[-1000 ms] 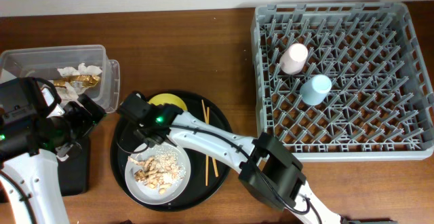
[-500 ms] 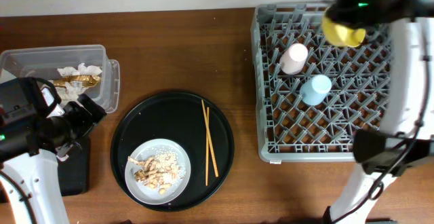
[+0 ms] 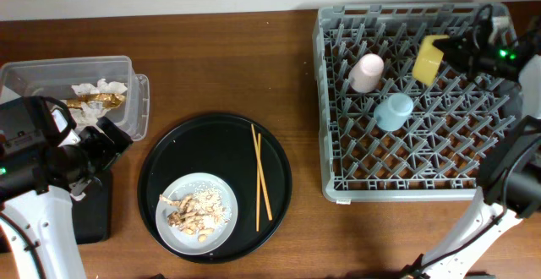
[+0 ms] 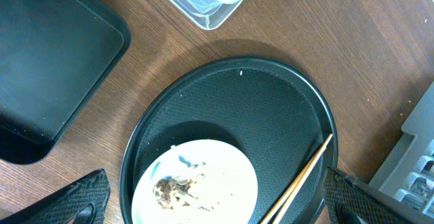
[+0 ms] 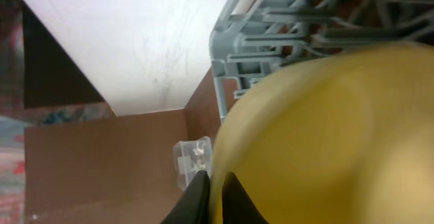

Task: Sort waste into correct bins and load items into the dishwasher rack
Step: 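Place the yellow bowl upside down in the rack with right gripper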

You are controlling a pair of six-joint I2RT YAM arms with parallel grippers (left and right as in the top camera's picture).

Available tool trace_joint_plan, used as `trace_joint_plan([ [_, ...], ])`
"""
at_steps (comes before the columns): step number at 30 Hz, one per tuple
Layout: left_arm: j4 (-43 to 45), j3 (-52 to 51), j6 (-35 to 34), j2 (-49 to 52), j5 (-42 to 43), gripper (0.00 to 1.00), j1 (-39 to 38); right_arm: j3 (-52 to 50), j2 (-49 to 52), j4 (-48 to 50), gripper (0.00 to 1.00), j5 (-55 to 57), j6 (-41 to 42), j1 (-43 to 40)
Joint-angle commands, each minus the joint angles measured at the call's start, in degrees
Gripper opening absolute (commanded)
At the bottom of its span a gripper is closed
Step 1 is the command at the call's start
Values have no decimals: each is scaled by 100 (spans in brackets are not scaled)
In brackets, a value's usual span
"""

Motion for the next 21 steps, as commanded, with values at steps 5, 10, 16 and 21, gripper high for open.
trace_joint_plan([
  [5, 9, 11, 11, -35, -24, 99, 9, -57, -535, -1204, 15, 2142, -772, -691],
  [10, 9, 11, 11, -35, -24, 99, 9, -57, -2039, -1458, 23, 3639, -772, -1373],
  [16, 9, 11, 11, -35, -24, 99, 9, -59, -2518, -1517, 47, 3716, -1180, -208],
  [21, 9, 11, 11, -35, -24, 99, 9, -57, -2522, -1937, 84, 4323, -1668, 2544],
])
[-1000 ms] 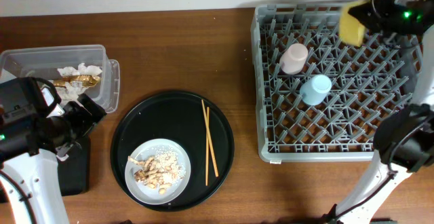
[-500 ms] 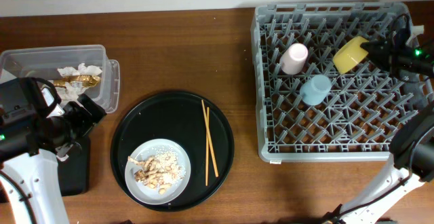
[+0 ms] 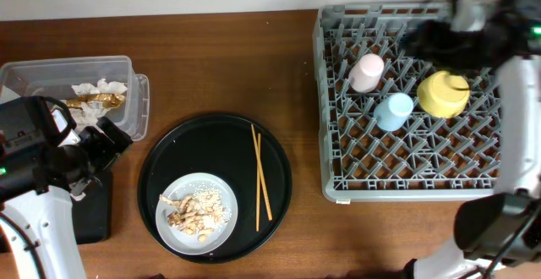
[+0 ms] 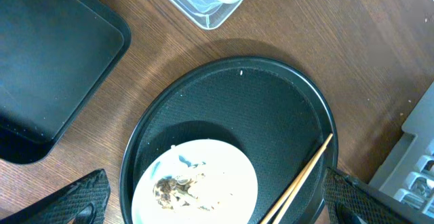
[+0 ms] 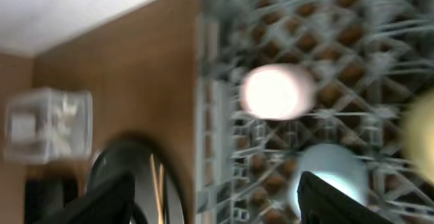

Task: Sort waste into correct bins and load items into the dishwasher rack
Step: 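Place the yellow bowl upside down in the rack with right gripper, then grasp the wooden chopsticks on the tray with right gripper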

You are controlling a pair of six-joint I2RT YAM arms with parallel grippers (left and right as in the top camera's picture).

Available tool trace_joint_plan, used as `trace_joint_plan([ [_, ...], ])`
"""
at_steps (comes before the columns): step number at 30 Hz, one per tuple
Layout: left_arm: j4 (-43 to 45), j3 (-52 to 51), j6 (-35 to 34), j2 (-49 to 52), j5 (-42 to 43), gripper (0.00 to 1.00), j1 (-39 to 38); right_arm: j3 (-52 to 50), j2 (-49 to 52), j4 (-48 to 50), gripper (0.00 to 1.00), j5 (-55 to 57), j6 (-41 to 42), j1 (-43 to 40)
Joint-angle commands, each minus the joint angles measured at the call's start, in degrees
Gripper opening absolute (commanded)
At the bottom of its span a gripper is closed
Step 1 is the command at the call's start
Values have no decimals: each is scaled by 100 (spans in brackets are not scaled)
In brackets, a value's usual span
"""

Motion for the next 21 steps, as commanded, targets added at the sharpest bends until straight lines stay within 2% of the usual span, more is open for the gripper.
trace_joint_plan([
  [1, 11, 11, 11, -35, -24, 99, 9, -9, -66, -575, 93, 660, -66, 1156],
  [2, 11, 11, 11, -35, -24, 99, 9, -9, -66, -656, 98, 645, -70, 1696],
  [3, 11, 11, 11, -35, -24, 99, 9, -9, -55, -623, 98, 645, -70, 2277],
  [5, 11, 11, 11, -35, -24, 99, 9, -57, 61, -483, 81, 741, -70, 3121],
  [6, 11, 11, 11, -35, -24, 99, 9, -157, 260, -474, 64, 1071, -66, 3674],
  [7, 11, 11, 11, -35, -24, 99, 9, -369, 485, -313, 59, 1502, 142, 4177],
  [9, 11, 11, 11, -35, -24, 99, 9, -629, 957, -42, 57, 2516, 1084, 4787],
  [11, 11, 11, 11, -35, -24, 99, 9, -699, 1558, 170, 56, 2677, 1340, 5287],
  [15, 11, 11, 11, -35, -24, 99, 9, -748, 2363, 208, 55, 2743, 1488, 5685],
  [17, 11, 11, 11, -35, -24, 99, 9, -750, 2483, 208, 51, 2745, 1486, 5681],
  [21, 11, 11, 11, -35, -24, 99, 9, -817, 2487, 308, 51, 3211, 1488, 5674],
])
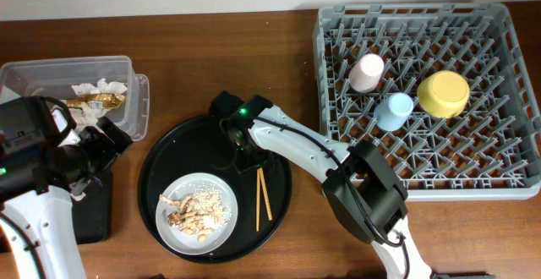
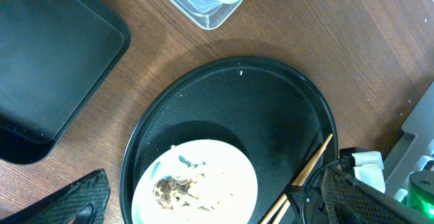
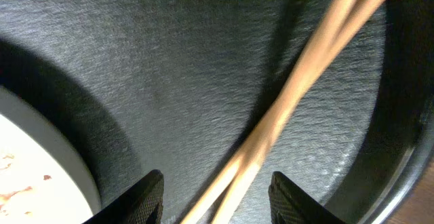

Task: Sort waste into correct bins and load items into the dishwasher rack
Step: 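Grasp the wooden chopsticks on the tray with right gripper, then drop one chopstick into the rack with right gripper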

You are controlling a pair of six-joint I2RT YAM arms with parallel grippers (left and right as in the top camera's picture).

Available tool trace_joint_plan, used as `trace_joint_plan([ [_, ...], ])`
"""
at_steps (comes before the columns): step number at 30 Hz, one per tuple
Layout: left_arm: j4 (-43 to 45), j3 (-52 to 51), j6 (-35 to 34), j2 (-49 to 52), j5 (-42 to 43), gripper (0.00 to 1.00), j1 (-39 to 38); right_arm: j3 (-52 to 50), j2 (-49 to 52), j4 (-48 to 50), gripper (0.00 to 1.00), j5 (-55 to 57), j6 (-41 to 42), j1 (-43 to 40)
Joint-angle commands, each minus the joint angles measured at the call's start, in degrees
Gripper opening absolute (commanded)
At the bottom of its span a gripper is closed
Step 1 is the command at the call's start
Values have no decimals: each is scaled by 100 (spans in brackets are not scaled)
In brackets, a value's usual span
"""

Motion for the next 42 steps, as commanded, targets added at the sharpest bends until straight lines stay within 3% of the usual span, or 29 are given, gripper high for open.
trace_joint_plan([
  [1, 9, 11, 11, -35, -24, 99, 9, -153, 42, 160, 47, 319, 74, -4],
  [2, 9, 11, 11, -35, -24, 99, 9, -313, 42, 315, 36, 319, 79, -4],
  [5, 9, 11, 11, -35, -24, 99, 9, -529, 42, 457, 21, 321, 181, -4],
  [14, 9, 11, 11, -35, -24, 99, 9, 199, -37, -321, 9, 129, 179, -7],
  [15, 9, 11, 11, -35, -24, 99, 9, 256, -37, -348, 10, 131, 160, -7],
  [16, 9, 11, 11, -35, -24, 99, 9, 256, -35, -433, 34, 129, -4, -9],
  [20, 9, 11, 11, -35, -24, 99, 9, 210, -35, -1550, 43, 129, -603, -4],
  [31, 9, 11, 11, -35, -24, 99, 9, -745, -35, -885, 41, -68, -597, 127],
  [33, 9, 11, 11, -35, -24, 100, 9, -748, -35, -798, 27, -68, -577, 192],
  [34, 9, 11, 11, -35, -24, 99, 9, -748, -35, -811, 25, -68, -501, 186],
  [35, 9, 11, 11, -35, -24, 99, 9, -675, -35, -925, 11, -68, -286, 186],
  [36, 9, 11, 11, -35, -24, 99, 9, -503, -35, -1102, 4, -70, -271, 175],
  [39, 9, 11, 11, -35, -24, 99, 9, 660, -35, -2052, 4, -59, -280, -103],
  [42, 9, 11, 11, -35, -24, 99, 9, 2664, -35, -3250, 4, 267, -299, -1250],
])
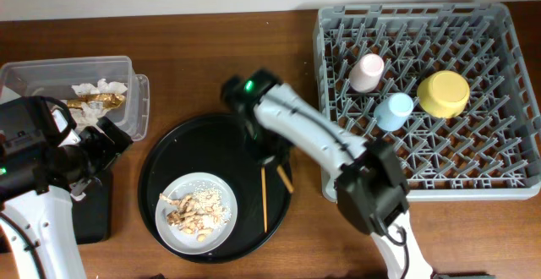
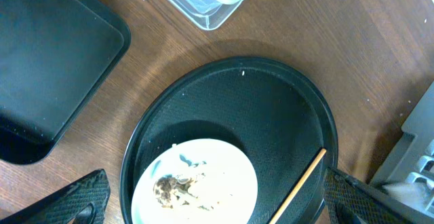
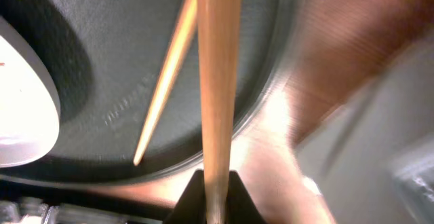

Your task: Sort waste into correct bins and load items into the dishwasher rack

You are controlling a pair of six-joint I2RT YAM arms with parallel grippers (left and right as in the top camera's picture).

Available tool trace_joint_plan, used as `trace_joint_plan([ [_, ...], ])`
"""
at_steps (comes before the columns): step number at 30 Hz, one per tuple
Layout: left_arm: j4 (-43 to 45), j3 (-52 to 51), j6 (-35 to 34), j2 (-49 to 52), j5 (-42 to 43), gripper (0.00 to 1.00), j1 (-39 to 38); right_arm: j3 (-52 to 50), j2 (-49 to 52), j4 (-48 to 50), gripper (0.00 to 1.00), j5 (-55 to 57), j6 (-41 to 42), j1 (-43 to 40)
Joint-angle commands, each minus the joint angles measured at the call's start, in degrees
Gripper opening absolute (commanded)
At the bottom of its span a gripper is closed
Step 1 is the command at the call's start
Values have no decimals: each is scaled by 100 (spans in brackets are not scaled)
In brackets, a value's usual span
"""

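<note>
A round black tray holds a white plate of food scraps and one loose chopstick. My right gripper is at the tray's right side, shut on the other chopstick. In the right wrist view the gripper clamps that chopstick, which points away over the tray's rim, with the loose chopstick below it. At the far left my left gripper stands open; its fingers frame the plate from above, holding nothing.
The grey dishwasher rack on the right carries a pink cup, a blue cup and a yellow bowl. A clear bin with paper and foil waste stands back left; a black bin sits by it.
My right gripper, open over the two chopsticks on the tray, is now shut on one and holds it raised at the tray's right edge. The other chopstick lies shifted. The left arm is unchanged.
My right gripper first held the yellow bowl over the rack's back right. Then the bowl lay in the rack and the gripper was off it. After that it was open at the chopsticks on the tray, and now it holds one of them.
</note>
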Motion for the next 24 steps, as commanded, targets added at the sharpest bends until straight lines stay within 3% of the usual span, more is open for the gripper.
trace_joint_plan([
  [1, 15, 11, 11, -35, -26, 99, 9, 1408, -155, -557, 4, 326, 20, -1156],
  [5, 15, 11, 11, -35, -26, 99, 9, 1580, -166, -531, 4, 81, -256, -2793],
  [9, 15, 11, 11, -35, -26, 99, 9, 1215, -166, -223, 16, 37, -535, -2861],
  [10, 15, 11, 11, -35, -26, 100, 9, 1132, -166, -146, 27, -20, -538, -2863],
  [13, 15, 11, 11, -35, -26, 99, 9, 968, -166, -96, 27, -22, -538, -2846],
  [16, 15, 11, 11, -35, -26, 99, 9, 837, -166, -57, 28, -503, -568, -2640],
  [20, 15, 11, 11, -35, -26, 99, 9, 817, -166, -15, 29, -752, -876, -1532],
  [24, 15, 11, 11, -35, -26, 99, 9, -223, -166, 894, 29, -437, 238, -538],
])
